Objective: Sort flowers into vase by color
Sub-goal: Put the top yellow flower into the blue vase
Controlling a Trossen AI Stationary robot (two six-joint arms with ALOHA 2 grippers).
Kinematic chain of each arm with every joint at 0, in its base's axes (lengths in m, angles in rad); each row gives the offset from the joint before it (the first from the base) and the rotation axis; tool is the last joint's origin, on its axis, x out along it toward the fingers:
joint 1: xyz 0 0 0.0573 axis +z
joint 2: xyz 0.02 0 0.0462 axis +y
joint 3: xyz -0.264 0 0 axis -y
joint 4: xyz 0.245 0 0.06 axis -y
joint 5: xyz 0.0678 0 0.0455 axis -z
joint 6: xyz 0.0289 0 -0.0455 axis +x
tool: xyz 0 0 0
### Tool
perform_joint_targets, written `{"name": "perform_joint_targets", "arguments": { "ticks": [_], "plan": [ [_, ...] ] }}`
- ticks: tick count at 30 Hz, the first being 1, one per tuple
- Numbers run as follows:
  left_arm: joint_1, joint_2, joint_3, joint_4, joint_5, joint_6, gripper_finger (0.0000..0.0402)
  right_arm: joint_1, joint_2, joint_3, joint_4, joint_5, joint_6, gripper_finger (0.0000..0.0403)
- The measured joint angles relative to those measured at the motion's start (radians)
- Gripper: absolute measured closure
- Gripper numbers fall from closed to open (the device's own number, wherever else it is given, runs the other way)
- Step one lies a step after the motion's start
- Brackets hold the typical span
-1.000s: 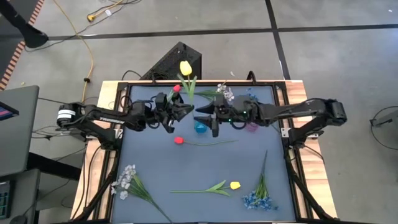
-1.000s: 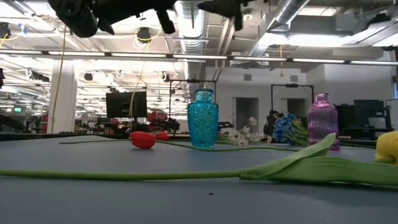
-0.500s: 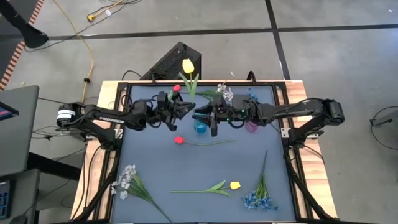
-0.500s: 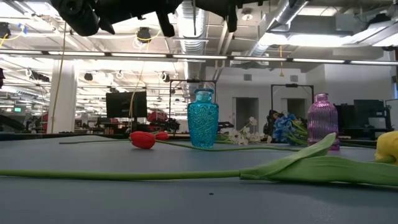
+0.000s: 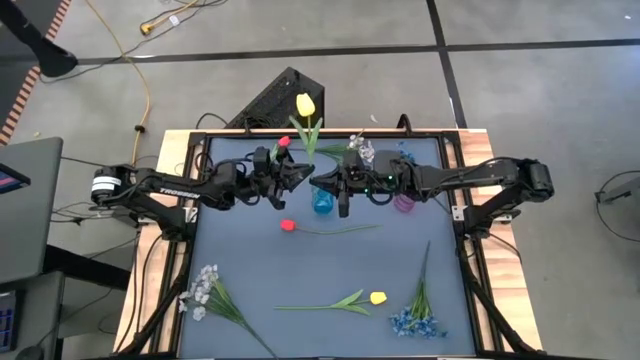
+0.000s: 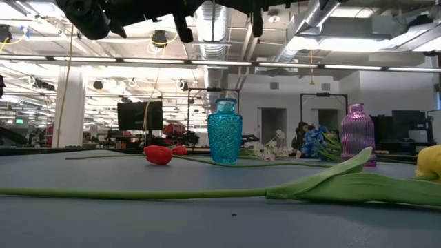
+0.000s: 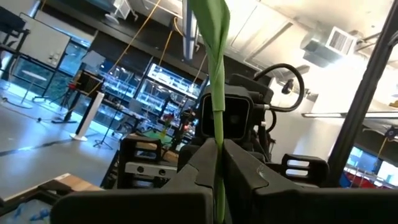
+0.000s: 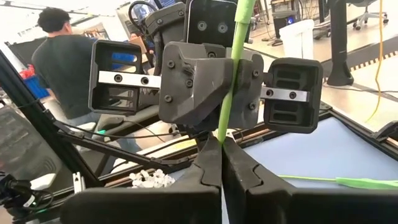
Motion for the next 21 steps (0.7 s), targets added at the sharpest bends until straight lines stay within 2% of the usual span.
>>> {"name": "perform_joint_targets", "arguments": {
  "ticks": [5, 13, 21],
  "plan": [
    [0.005, 0.000, 0.000, -0.022, 0.032, -0.006, 0.0370, 0.001, -0.028, 0.000, -0.065, -0.011, -0.003, 0.0388],
    [0.018, 0.000, 0.000, -0.156, 0.103, -0.113, 0.0315, -0.013, -0.091, 0.000, -0.228, -0.073, 0.012, 0.0388],
    [0.017, 0.000, 0.000, -0.149, 0.150, -0.132, 0.0239, -0.008, -0.087, 0.000, -0.265, -0.085, 0.018, 0.0388]
  ]
}}
